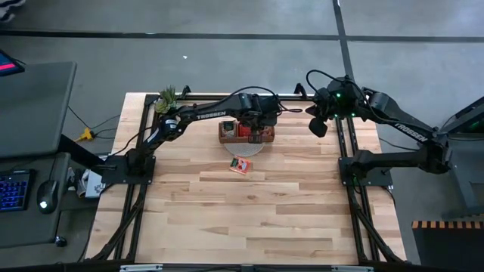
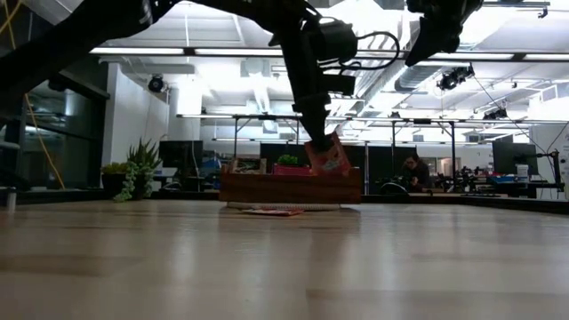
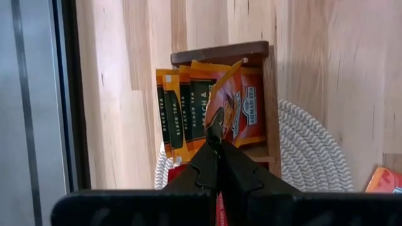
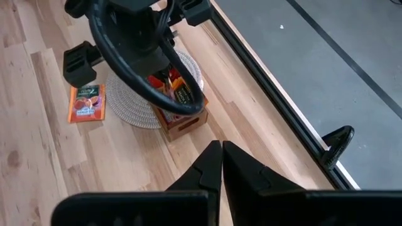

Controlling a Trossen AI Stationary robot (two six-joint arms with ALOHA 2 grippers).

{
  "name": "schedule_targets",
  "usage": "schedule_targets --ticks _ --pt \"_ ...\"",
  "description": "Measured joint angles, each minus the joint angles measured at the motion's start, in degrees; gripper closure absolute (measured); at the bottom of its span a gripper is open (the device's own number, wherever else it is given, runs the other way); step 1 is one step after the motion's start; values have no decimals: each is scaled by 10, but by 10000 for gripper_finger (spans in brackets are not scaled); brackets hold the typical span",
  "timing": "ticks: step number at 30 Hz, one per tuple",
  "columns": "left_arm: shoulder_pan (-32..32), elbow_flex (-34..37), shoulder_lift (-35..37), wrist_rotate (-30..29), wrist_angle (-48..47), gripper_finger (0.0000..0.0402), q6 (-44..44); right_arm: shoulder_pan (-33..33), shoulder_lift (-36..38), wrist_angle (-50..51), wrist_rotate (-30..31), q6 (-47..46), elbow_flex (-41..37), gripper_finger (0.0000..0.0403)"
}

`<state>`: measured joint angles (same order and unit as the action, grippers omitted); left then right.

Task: Pick & Place Tea
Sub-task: Put the orange tea bag in the right section of the wooden organizer

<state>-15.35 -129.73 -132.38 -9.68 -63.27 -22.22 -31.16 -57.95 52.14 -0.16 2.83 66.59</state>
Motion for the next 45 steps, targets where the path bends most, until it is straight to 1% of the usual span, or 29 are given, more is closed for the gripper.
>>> schedule_targets --ticks 14,19,24,27,32,40,42,45 --pt "0 0 0 19 8 397 0 0 0 0 0 -5 0 391" --pt "0 0 0 18 23 371 0 0 0 0 -1 -8 0 391" --pt "0 0 0 16 7 339 4 0 0 0 -2 -10 0 391" --pt "0 0 0 16 -6 326 6 0 0 0 -2 -10 0 391" --pt "0 0 0 -14 -1 322 6 0 0 0 -3 -13 0 391" --pt "-1 0 0 -112 21 322 6 0 0 0 -3 -13 0 391" --pt "-5 -3 2 -119 20 322 7 0 0 0 -3 -13 0 391" --pt "-11 -23 7 -111 15 322 18 0 0 0 -3 -13 0 391"
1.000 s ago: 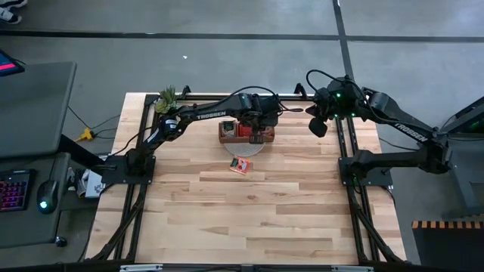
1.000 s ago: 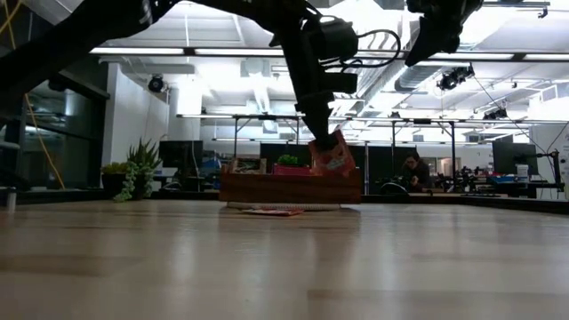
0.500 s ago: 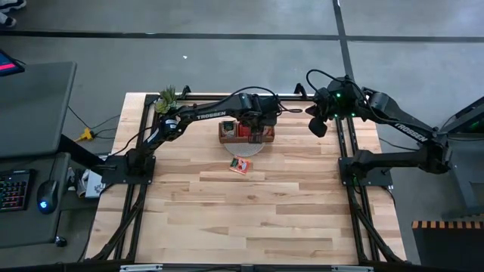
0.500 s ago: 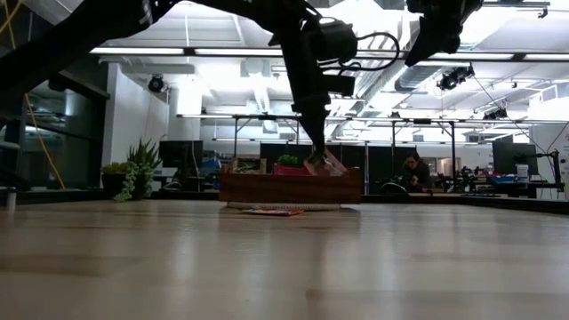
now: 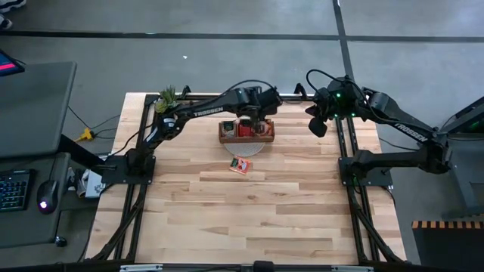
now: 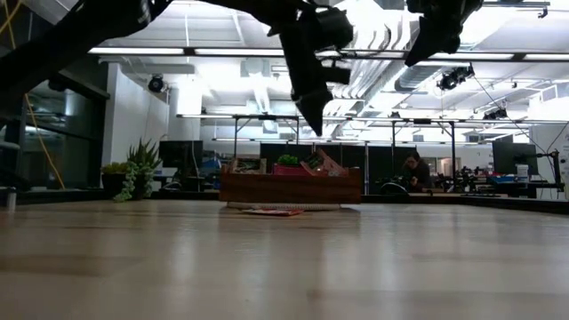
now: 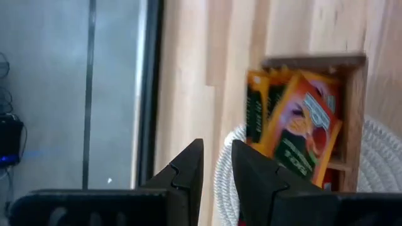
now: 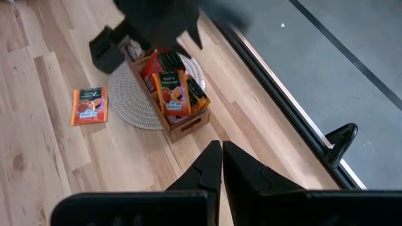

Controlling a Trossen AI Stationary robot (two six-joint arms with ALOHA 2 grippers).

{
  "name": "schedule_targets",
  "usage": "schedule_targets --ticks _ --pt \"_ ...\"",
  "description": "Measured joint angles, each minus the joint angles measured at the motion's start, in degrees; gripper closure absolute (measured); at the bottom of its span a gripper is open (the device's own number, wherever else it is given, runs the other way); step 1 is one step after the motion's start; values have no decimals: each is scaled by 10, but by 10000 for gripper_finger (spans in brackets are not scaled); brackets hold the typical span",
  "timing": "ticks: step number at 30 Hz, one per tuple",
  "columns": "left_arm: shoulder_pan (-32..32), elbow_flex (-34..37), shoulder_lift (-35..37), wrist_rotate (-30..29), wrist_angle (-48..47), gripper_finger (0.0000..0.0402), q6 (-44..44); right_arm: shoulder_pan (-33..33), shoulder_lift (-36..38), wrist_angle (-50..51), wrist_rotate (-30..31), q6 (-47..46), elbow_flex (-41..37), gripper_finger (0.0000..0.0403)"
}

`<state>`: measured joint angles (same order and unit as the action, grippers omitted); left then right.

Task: Pick & Place Tea
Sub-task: Put the orange tea bag in the right section of the wooden organizer

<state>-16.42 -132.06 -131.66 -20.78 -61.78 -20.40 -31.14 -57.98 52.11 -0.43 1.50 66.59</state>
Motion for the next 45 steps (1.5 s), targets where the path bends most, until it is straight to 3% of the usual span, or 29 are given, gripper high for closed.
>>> schedule_targets --ticks 8,15,18,22,29,33,39,45 --pt "-20 -26 8 21 -29 322 32 0 0 0 0 0 0 391" --pt "-46 -26 10 143 -70 322 113 0 -2 -1 -21 10 0 391" --pt "-63 -25 19 186 -72 322 137 0 -6 -13 -63 36 0 391" --pt "-92 -26 67 230 -68 322 149 0 -7 -115 -123 42 -42 391" --pt "-121 -25 151 227 -78 323 149 0 -15 -400 -184 17 -190 391" --pt "-128 -25 193 217 -93 323 145 -5 -44 -492 -222 -31 -230 391" --pt "-133 -21 244 191 -116 323 133 -11 -130 -502 -265 -42 -205 368" --pt "-148 8 297 176 -119 323 122 -19 -215 -438 -273 8 -109 283"
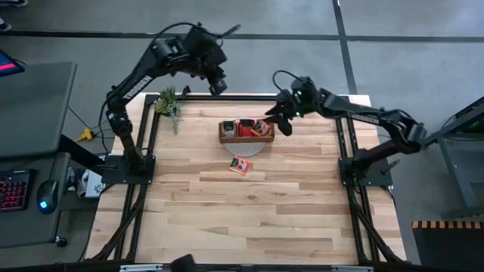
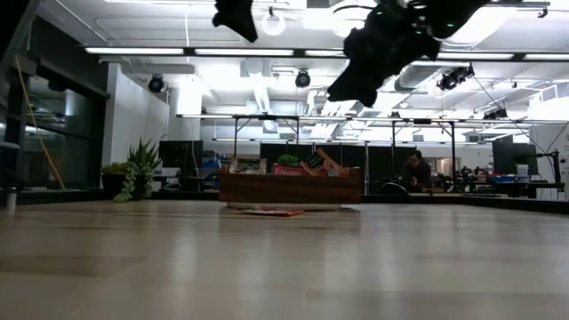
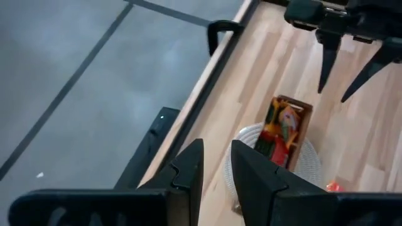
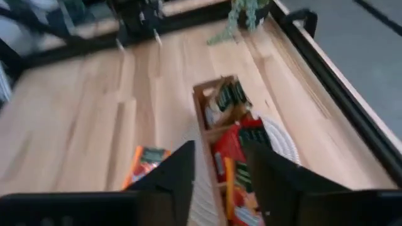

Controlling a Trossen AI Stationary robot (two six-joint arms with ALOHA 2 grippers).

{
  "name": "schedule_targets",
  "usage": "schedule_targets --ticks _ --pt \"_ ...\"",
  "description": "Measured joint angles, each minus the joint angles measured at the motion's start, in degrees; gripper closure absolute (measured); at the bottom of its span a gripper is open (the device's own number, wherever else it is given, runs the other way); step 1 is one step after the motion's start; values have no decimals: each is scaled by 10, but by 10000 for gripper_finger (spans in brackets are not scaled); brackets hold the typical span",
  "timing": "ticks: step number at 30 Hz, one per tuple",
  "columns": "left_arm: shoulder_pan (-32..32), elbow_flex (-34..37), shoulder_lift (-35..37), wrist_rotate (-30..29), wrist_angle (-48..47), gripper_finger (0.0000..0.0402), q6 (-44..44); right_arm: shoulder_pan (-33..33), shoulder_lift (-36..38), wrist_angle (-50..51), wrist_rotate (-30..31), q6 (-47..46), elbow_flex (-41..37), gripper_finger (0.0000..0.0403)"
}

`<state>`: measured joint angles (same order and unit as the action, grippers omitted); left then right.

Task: Pick & Place Tea
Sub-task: Put the orange tea bag in the right section of the wooden organizer

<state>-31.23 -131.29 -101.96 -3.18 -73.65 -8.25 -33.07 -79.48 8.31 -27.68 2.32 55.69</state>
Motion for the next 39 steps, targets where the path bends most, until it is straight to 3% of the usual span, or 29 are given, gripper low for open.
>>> schedule_targets --ticks 4,8,18,23,29,39 --pt "-12 50 38 0 2 323 0 -8 -53 121 2 84 87 226" --pt "-11 144 86 0 25 323 -1 -11 -105 238 12 173 162 196" --pt "-11 541 314 14 284 323 61 -9 -235 396 61 277 317 190" --pt "-11 678 399 30 367 323 106 -2 -294 489 116 336 397 190" --pt "-10 742 439 31 376 323 130 7 -348 524 119 352 462 190" --pt "-10 751 446 31 381 323 112 24 -384 540 122 362 477 197"
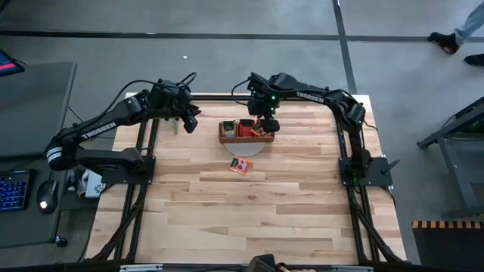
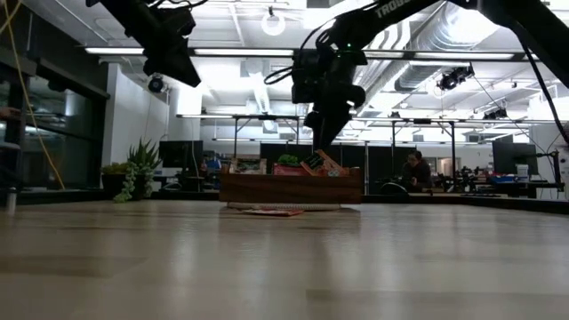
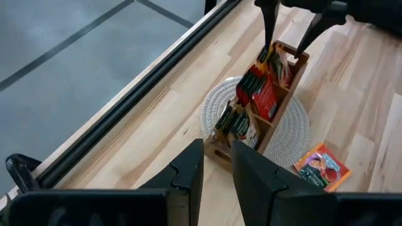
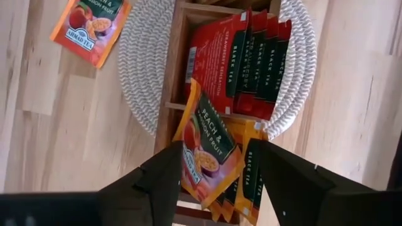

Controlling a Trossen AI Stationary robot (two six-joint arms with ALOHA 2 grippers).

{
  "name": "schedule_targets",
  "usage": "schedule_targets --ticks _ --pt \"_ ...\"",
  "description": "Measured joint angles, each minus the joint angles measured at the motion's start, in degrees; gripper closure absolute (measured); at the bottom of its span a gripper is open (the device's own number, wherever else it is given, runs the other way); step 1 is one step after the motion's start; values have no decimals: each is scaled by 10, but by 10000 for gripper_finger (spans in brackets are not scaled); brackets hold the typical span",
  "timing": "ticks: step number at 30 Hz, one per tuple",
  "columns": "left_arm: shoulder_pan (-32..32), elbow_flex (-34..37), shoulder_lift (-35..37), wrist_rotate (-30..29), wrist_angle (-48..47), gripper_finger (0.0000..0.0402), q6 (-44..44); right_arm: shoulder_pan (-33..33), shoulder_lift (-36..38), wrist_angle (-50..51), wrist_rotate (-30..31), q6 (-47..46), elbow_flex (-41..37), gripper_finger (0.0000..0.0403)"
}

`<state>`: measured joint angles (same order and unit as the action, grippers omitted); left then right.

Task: Pick & Place Tea
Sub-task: Put the orange tea bag in the right section of the wooden organizer

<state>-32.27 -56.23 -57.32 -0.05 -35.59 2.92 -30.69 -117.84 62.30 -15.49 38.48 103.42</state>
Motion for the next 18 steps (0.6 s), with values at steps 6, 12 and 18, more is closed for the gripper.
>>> schedule_targets --ticks 6,12,18 --pt "0 0 0 12 0 323 -1 0 -5 -4 2 -4 -1 225" --pt "0 0 0 12 -2 323 -1 -3 -5 -8 12 -10 -1 267" --pt "0 0 0 12 -10 323 -10 -4 -5 -8 17 -11 -1 312"
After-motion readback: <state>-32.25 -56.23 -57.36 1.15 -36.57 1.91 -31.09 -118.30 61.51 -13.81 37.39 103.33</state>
